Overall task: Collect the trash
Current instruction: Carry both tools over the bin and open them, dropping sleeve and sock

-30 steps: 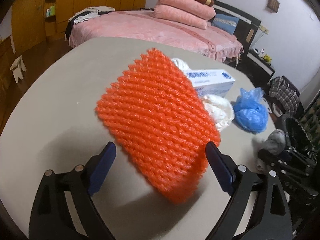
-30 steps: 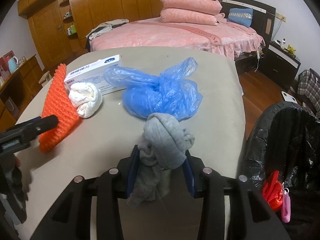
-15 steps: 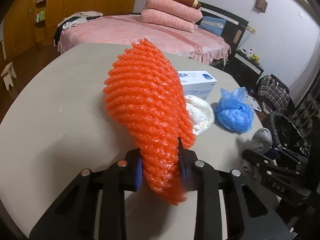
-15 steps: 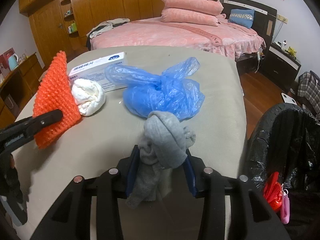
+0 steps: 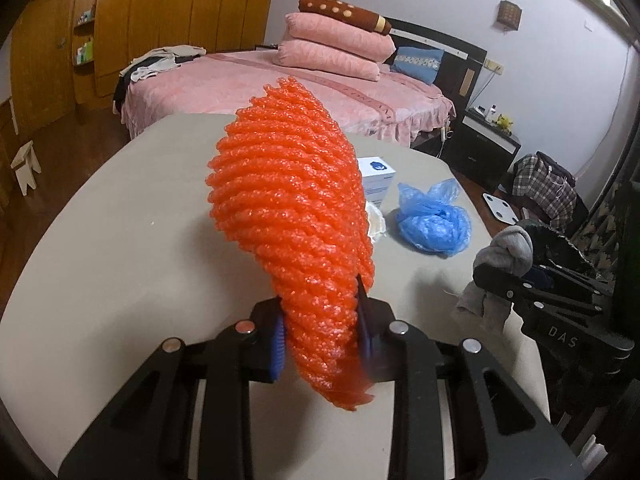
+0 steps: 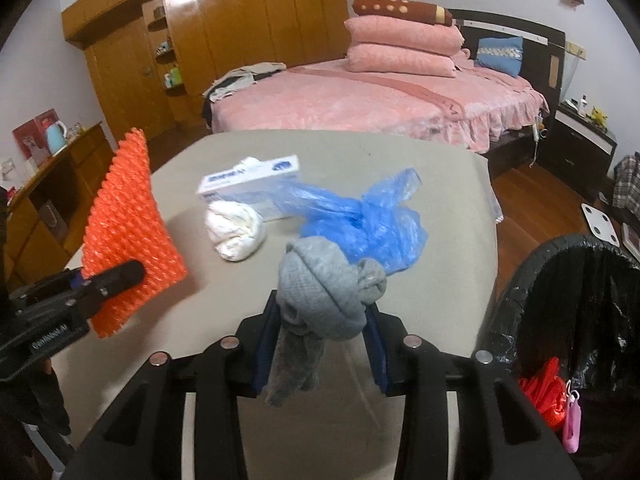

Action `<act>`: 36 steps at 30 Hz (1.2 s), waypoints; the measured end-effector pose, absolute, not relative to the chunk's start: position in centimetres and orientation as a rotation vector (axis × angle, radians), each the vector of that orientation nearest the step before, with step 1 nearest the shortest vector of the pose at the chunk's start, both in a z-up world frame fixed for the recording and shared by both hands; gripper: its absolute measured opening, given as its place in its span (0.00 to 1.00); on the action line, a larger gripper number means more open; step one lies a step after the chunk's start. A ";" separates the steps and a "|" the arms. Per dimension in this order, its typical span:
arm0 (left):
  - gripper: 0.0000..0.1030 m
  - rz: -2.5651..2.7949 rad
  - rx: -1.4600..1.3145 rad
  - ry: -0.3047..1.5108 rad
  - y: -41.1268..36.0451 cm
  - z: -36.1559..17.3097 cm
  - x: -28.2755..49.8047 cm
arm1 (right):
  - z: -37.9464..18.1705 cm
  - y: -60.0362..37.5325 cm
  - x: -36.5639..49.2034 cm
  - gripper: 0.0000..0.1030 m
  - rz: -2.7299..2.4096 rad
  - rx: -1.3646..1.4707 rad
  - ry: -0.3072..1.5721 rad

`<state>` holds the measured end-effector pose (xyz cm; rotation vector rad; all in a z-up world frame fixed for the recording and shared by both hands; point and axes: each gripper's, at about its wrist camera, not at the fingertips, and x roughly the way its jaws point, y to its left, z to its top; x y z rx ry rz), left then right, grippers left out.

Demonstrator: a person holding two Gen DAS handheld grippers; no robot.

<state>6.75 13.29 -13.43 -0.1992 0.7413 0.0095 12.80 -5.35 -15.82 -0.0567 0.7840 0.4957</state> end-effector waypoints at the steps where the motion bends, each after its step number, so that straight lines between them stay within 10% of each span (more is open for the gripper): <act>1: 0.26 0.009 -0.190 0.740 13.1 -13.3 6.6 | -15.6 -5.4 12.6 0.38 0.499 -0.056 0.783; 36: 0.26 -0.161 -0.108 0.645 6.9 -8.6 6.1 | -8.2 -13.0 9.1 0.38 0.459 0.035 0.626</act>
